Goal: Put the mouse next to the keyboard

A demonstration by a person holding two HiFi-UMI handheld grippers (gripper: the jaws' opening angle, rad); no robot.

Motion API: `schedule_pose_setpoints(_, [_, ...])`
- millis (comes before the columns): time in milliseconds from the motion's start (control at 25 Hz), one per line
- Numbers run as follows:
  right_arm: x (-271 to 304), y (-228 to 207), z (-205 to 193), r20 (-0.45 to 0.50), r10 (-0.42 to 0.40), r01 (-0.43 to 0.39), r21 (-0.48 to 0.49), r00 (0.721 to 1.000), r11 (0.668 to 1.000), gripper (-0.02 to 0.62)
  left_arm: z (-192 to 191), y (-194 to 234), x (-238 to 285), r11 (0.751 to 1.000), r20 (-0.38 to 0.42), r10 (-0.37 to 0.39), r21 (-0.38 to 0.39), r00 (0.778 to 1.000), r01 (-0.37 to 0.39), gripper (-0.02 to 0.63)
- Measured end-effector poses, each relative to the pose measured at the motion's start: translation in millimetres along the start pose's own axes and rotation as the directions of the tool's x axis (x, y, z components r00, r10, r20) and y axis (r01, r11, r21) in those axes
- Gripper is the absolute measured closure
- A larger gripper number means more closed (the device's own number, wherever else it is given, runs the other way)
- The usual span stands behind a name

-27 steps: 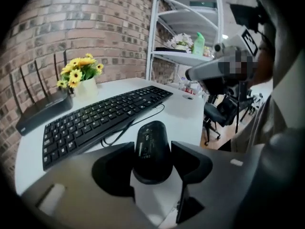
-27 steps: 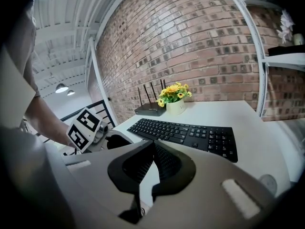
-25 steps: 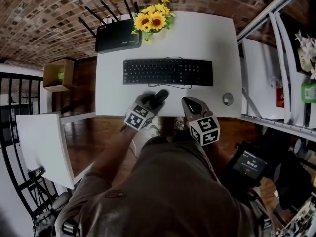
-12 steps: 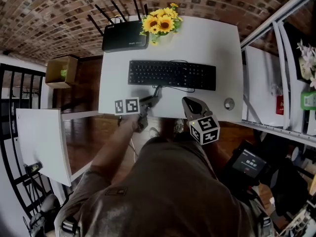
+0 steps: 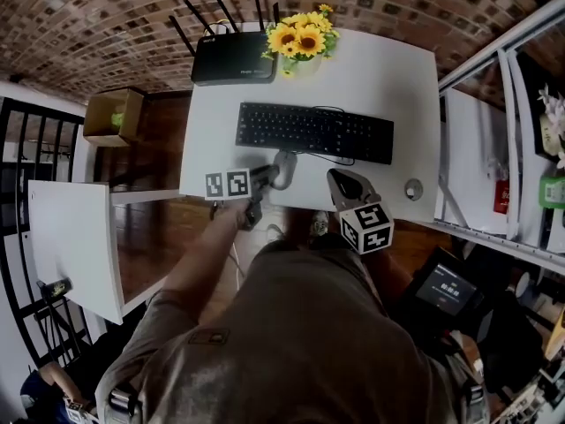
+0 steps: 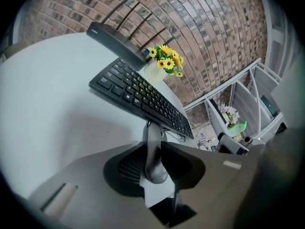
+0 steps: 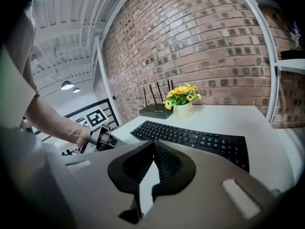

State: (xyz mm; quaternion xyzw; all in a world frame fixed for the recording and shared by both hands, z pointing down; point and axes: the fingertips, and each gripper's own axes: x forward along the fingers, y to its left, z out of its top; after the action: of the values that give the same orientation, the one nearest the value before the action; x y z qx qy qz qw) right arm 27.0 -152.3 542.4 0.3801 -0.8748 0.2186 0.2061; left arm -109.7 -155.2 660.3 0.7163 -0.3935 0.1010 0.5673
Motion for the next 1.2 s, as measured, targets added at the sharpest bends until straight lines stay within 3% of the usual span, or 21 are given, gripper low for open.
schedule_pose_setpoints(240, [2.3, -1.5, -0.5, 0.001, -0.006, 0.006, 0.001, 1.000, 1.000, 0.584, 0.9, -1.7, 0.3, 0.989, -0.029, 0.061, 0.135, 0.998, -0.057, 0.506])
schedule_pose_setpoints(440, [0.8, -1.6, 0.1, 0.009, -0.006, 0.006, 0.001, 1.000, 1.000, 0.584, -0.2, -2.9, 0.3, 0.961, -0.020, 0.127, 0.251, 0.992, -0.118, 0.511])
schedule_pose_setpoints(640, [-1.5, -3.7, 0.0, 0.013, -0.001, 0.001, -0.003, 1.000, 1.000, 0.583, -0.7, -4.2, -1.1, 0.897, 0.025, 0.211, 0.392, 0.977, -0.204, 0.511])
schedule_pose_setpoints(800, [-2.1, -5.1, -2.0, 0.017, 0.011, -0.011, -0.004, 1.000, 1.000, 0.584, -1.8, -13.6, -5.1, 0.810, 0.096, 0.257, 0.521, 0.962, -0.269, 0.474])
schedule_pose_setpoints(960, [1.0, -4.8, -8.7, 0.008, 0.040, -0.040, -0.006, 0.999, 0.999, 0.583, -7.2, -19.9, -6.9, 0.738, 0.166, 0.280, 0.593, 0.945, -0.323, 0.442])
schedule_pose_setpoints(1040, [2.6, -4.4, -12.2, 0.000, 0.058, -0.058, -0.009, 0.998, 0.998, 0.583, -9.4, -23.0, -7.4, 0.720, 0.181, 0.289, 0.606, 0.940, -0.338, 0.417])
schedule_pose_setpoints(1200, [7.2, -2.2, -13.6, -0.011, 0.083, -0.083, -0.017, 0.997, 0.996, 0.583, -11.2, -25.3, -11.2, 0.723, 0.193, 0.291, 0.597, 0.937, -0.348, 0.408])
